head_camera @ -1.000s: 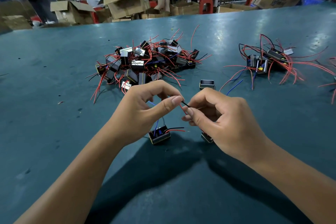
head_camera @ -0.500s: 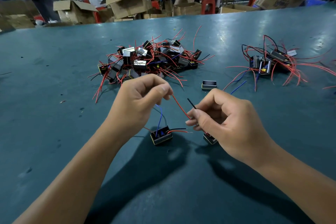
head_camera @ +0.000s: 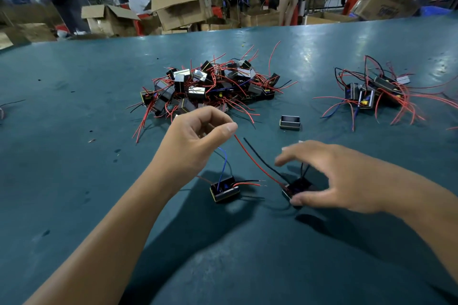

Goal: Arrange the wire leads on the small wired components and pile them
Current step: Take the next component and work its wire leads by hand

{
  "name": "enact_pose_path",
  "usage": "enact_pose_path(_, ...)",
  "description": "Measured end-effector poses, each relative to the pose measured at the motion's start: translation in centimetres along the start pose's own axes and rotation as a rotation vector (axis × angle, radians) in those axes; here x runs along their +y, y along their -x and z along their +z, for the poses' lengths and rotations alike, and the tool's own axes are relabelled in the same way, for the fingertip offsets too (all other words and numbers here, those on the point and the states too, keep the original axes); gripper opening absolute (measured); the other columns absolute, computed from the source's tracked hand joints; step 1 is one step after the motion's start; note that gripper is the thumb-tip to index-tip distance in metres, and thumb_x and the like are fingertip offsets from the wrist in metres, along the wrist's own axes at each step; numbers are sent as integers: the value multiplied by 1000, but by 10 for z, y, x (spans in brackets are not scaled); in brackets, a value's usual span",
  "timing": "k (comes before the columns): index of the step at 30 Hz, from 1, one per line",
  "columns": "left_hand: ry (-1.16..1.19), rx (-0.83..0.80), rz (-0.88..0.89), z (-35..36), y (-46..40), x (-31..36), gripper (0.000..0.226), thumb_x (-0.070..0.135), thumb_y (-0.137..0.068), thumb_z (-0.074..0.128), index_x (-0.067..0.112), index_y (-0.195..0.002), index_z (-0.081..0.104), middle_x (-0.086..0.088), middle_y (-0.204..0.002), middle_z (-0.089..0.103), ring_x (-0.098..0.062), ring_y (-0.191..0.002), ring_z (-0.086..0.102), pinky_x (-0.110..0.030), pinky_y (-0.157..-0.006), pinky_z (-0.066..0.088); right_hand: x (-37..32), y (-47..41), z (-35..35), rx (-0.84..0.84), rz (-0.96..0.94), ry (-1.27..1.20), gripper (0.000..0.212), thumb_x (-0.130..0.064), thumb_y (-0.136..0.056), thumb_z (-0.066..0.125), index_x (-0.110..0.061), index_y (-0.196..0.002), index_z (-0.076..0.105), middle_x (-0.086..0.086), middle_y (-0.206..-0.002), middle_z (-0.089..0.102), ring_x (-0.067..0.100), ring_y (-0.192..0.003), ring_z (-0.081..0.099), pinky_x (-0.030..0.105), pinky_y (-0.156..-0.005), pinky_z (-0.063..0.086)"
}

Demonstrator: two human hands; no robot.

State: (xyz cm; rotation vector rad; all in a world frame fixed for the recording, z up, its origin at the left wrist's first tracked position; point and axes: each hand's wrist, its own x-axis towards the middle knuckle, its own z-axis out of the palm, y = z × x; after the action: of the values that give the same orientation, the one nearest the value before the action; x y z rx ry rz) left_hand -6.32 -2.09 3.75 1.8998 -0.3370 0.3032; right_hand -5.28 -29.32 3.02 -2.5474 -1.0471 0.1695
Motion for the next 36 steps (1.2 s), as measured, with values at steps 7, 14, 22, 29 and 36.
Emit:
enact_pose_path(7,-115,-93,12,-4,-1,-5,19,34,-94,63,22,-81,70,10,-73,66,-7,-68,53,-24,-65,44,0,-9,5,-44,-51,175,40,-60,-87,59,-30,-113,62,-18,-102,58,2,-99,47,26,-95,37)
enact_pose_path(14,-195,-33,0,-6,-5,-11,22,31,-99,58,16,-83,62,-5,-70,53,-16,-66,44,-30,-60,39,1,-9,5,-12,42,262,33,-66,-87,51,-36,-100,57,-21,-89,50,5,-92,48,29,-86,42)
enact_pose_path(22,-266,40,-20,-6,-7,-23,24,29,-103,53,16,-83,56,9,-62,40,-5,-52,31,-19,-50,30,-1,-9,5,142,173,225,46,-74,-82,42,-34,-99,59,-15,-94,61,11,-89,56,37,-78,49)
enact_pose_path(29,-281,9,-62,-11,-10,-29,25,32,-105,48,25,-81,52,-3,-68,45,-5,-52,32,-22,-51,32,0,-9,5,82,137,92,24,-51,-91,60,-33,-107,61,-18,-95,58,2,-89,53,26,-80,45)
enact_pose_path(36,-326,67,-102,-15,-13,-34,25,30,-106,45,22,-83,49,-9,-72,49,-7,-54,34,-23,-52,32,5,-6,-1,165,234,90,19,-50,-88,65,-32,-94,61,-16,-88,63,6,-84,59,36,-78,51)
